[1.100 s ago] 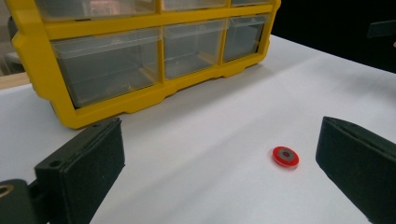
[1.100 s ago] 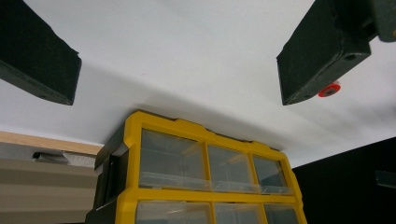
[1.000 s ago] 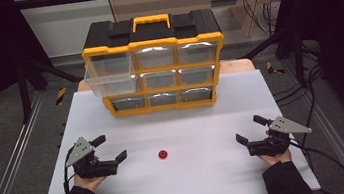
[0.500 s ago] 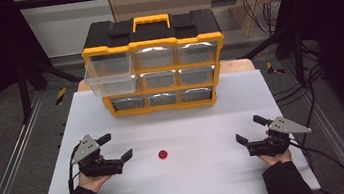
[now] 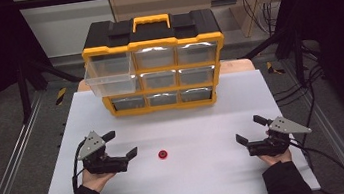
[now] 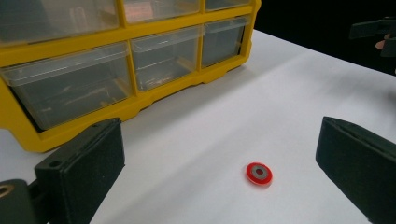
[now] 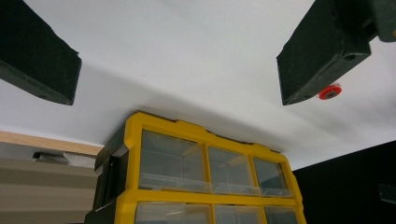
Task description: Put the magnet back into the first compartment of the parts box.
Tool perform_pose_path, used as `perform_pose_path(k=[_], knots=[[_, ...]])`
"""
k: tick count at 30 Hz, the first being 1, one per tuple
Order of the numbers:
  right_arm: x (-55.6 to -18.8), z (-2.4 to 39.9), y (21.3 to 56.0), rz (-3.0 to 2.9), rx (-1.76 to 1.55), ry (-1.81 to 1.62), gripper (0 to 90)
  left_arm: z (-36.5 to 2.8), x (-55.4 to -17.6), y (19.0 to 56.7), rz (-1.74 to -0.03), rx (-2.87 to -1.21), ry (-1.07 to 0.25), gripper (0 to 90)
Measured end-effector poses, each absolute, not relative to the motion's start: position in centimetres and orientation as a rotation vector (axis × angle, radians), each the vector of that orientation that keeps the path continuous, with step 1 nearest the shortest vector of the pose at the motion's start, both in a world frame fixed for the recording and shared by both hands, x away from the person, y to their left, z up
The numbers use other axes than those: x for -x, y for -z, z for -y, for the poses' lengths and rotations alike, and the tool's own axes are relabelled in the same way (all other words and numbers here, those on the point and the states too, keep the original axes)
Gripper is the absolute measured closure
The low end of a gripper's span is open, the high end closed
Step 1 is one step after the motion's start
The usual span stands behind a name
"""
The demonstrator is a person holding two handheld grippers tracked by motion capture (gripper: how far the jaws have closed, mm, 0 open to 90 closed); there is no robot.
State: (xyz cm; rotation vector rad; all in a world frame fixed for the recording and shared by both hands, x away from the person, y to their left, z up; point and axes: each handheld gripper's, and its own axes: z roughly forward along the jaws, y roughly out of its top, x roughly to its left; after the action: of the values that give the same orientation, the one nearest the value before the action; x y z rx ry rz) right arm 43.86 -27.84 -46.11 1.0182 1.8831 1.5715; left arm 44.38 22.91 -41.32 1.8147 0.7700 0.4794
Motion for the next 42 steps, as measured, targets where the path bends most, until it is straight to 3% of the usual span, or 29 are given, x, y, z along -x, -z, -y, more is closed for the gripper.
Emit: perform_pose_path(k=[42], knots=[[-43.9, 27.8, 46.1, -1.883, -1.014, -1.575, 0.3, -15.8, -47.1, 41.9, -0.728, -1.977, -0.423, 0.9]])
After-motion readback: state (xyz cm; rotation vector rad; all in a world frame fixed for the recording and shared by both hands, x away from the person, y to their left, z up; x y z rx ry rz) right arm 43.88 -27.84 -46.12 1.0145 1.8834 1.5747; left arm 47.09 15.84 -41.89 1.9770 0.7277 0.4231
